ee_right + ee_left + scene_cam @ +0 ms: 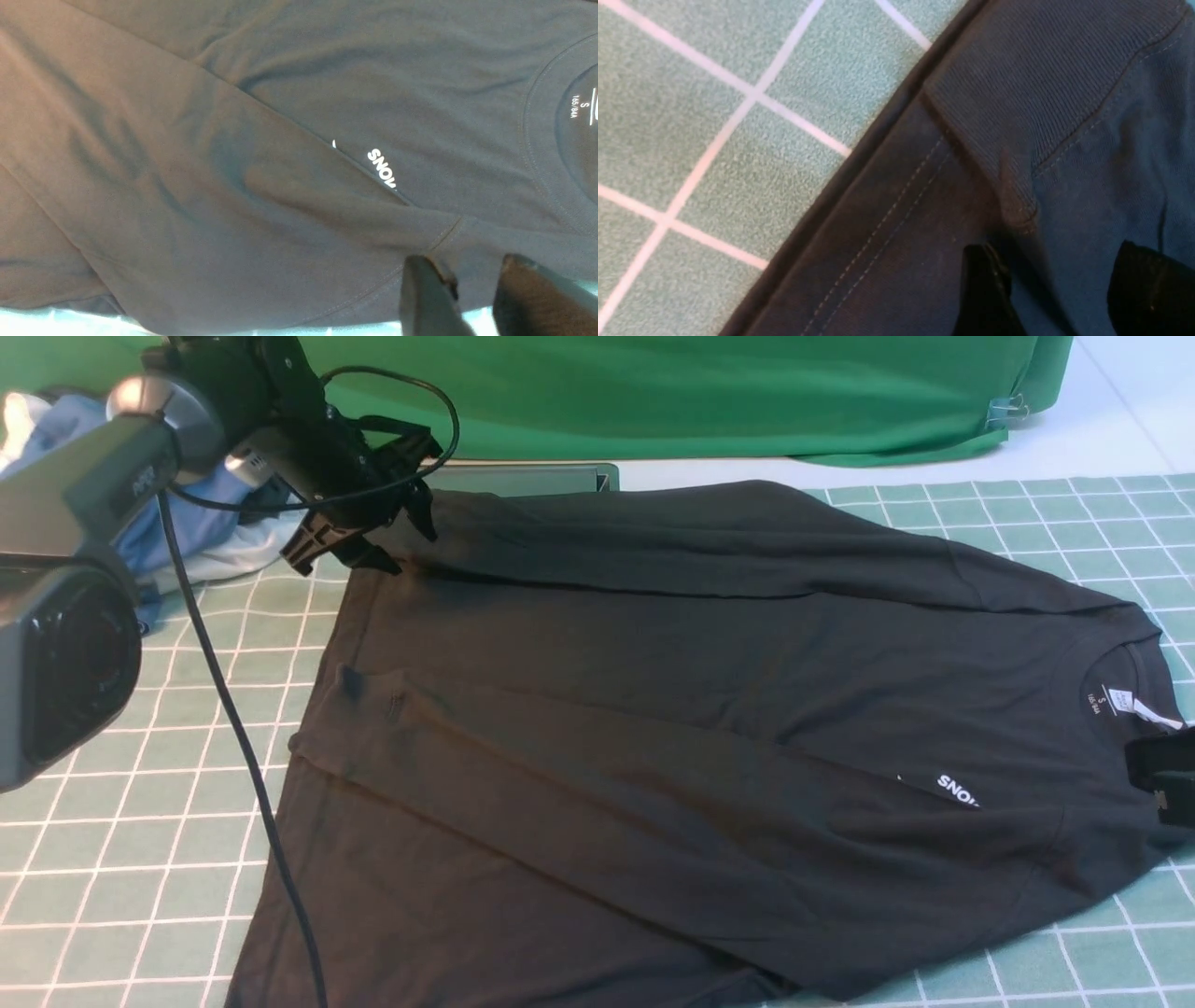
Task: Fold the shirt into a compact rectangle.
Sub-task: 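Grab the top left corner of the dark shirt with the left gripper, then fold the left side of the dark shirt inward over its body with the left gripper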
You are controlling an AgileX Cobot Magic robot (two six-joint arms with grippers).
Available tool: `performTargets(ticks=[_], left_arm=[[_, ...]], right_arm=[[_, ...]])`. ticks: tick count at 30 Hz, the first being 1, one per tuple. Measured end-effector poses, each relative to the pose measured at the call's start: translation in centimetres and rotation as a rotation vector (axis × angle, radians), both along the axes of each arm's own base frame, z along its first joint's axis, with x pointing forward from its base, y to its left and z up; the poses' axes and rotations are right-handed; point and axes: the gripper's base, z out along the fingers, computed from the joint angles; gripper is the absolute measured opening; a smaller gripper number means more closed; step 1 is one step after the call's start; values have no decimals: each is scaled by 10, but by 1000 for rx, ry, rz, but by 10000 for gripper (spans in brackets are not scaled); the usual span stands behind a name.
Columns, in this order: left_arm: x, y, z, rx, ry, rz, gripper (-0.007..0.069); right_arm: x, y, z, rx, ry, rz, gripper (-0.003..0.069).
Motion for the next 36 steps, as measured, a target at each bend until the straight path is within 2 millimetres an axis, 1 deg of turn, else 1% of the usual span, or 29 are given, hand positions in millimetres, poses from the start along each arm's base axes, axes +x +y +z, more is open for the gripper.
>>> performTargets(ticks=[4,6,7,17,20,22,23,24,25,26,27,31,33,36], left_arm=[[1,0,-6,-1,11,2,340],[2,-1,-15,-11,29,14,340],[4,-2,-22,-30,41,28,340],[14,-2,-24,-64,-60,65,339],[14,-2,-25,-65,-62,66,317],[15,-2,-26,-65,-61,66,242],[15,-2,-26,-63,-62,64,235],[16,-2,-27,-58,-71,56,177],[16,-2,-27,-53,-79,42,101],[16,-3,-27,-57,-81,33,63],[16,-4,-27,-60,-81,25,43],[12,-6,-23,-61,-63,-23,24],[9,-6,-15,-57,-57,-40,24],[3,-6,15,-59,-88,-55,24]], right_arm=[[0,0,0,5,2,-6,237],[0,0,0,6,2,-7,237],[0,0,0,6,2,-7,238],[0,0,0,6,2,-7,238],[0,0,0,6,2,-7,238],[0,0,0,6,-3,-8,238],[0,0,0,7,-5,-8,238],[1,0,0,7,-6,-8,238],[1,0,0,7,-6,-8,238],[1,0,1,7,-7,-8,238],[1,0,1,7,-7,-8,238],[1,0,1,8,-15,-10,238],[2,0,1,9,-23,-11,238],[2,0,2,9,-27,-12,238]])
